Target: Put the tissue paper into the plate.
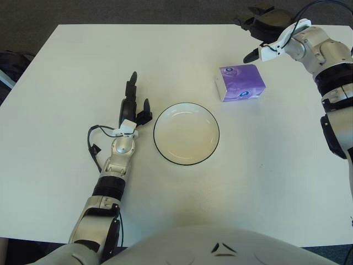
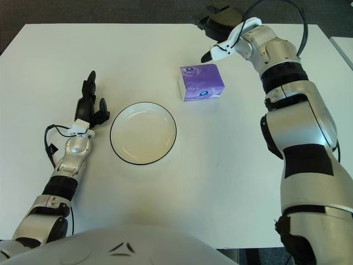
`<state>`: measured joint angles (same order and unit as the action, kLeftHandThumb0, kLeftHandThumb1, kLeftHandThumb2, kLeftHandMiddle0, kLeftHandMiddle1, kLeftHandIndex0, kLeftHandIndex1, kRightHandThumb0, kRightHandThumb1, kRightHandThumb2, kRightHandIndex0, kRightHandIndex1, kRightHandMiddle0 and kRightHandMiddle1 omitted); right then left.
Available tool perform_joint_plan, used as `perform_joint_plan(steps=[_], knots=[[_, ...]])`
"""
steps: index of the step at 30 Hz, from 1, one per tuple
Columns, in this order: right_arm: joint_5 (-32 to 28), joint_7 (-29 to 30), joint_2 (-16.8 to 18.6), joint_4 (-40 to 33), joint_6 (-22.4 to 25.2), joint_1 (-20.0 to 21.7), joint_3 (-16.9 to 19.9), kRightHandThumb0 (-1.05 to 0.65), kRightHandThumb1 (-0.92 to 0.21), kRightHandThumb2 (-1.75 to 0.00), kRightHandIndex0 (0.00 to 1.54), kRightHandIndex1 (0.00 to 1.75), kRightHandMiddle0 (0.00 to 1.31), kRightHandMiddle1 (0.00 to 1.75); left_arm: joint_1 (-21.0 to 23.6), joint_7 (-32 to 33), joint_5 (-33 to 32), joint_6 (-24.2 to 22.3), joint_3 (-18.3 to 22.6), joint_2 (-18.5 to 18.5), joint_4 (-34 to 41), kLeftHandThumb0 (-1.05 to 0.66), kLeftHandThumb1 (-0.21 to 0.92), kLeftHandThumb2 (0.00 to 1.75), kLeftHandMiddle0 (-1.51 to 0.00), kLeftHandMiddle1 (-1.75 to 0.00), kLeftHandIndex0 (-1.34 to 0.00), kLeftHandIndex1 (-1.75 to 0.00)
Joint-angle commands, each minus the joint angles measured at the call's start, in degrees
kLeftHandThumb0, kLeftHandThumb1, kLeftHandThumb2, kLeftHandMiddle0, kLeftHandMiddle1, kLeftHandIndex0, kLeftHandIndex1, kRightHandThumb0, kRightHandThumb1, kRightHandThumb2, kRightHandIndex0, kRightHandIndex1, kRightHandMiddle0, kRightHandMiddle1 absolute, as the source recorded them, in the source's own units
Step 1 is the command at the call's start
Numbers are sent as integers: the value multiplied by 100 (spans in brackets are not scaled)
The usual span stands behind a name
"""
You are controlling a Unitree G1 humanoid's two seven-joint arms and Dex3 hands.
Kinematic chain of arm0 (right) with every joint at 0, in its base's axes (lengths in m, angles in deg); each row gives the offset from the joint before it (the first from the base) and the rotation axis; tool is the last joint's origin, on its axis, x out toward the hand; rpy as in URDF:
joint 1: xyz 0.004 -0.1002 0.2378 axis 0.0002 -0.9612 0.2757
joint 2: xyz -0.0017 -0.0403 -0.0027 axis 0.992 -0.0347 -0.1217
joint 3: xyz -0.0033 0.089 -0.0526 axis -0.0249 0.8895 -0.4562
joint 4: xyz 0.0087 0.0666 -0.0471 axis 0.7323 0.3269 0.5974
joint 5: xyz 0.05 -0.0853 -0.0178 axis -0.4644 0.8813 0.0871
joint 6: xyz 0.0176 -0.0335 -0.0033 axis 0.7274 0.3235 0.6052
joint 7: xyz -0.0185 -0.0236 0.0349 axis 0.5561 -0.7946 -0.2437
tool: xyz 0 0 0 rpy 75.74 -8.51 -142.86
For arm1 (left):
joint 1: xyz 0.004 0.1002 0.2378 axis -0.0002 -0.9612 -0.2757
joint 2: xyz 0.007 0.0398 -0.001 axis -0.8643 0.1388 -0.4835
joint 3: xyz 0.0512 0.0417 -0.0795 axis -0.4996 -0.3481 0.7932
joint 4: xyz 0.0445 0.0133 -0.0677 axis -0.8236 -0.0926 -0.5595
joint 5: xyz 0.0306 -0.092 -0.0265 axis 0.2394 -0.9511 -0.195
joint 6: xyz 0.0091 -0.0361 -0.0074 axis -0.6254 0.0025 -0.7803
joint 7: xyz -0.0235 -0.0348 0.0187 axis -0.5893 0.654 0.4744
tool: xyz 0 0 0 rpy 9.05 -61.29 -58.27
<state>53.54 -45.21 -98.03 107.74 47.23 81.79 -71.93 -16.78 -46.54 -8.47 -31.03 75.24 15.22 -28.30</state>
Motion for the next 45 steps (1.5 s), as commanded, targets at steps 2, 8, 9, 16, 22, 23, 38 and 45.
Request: perform_joint_plan(steps=[2, 8, 9, 16, 22, 23, 38, 45], knots=[[70, -223, -91, 53, -166, -4, -188, -105, -91, -13, 0, 0, 0, 0, -917, 18, -17, 93, -175, 399, -905, -87, 92, 91, -10, 0, 0, -28], [-125, -774, -123, 83, -223, 25, -187, -105, -89, -10, 0, 0, 0, 0, -917, -7, -20, 109, -172, 367, -932, -87, 92, 90, -9, 0, 0, -28], [-139, -817, -123, 78, -223, 24, -179, -105, -89, -10, 0, 0, 0, 0, -918, -10, -21, 112, -171, 363, -934, -87, 92, 90, -9, 0, 0, -28], [-428, -1790, -168, 25, -238, 103, -54, -105, -87, -8, 0, 0, 0, 0, -914, -59, -34, 143, -168, 313, -983, -88, 92, 91, -9, 0, 0, -28], [-567, -2318, -230, -143, -288, 111, -15, -105, -86, -6, 0, 0, 0, 0, -885, -103, -35, 148, -168, 286, -1028, -88, 92, 91, -9, 0, 0, -27], [-588, -2407, -254, -184, -345, 106, -9, -105, -85, -6, 0, 0, 0, 0, -880, -113, -37, 151, -168, 283, -1035, -88, 92, 91, -9, 0, 0, -27], [-853, -3121, -444, -553, -759, 22, 68, -105, -86, -5, 0, 0, 0, 0, -839, -128, -58, 191, -182, 269, -1115, -86, 92, 92, -10, 0, 0, -27], [-937, -3282, -526, -703, -903, -36, 109, -105, -88, -6, 0, 0, 0, 0, -831, -115, -47, 204, -192, 277, -1131, -85, 92, 93, -10, 0, 0, -27]])
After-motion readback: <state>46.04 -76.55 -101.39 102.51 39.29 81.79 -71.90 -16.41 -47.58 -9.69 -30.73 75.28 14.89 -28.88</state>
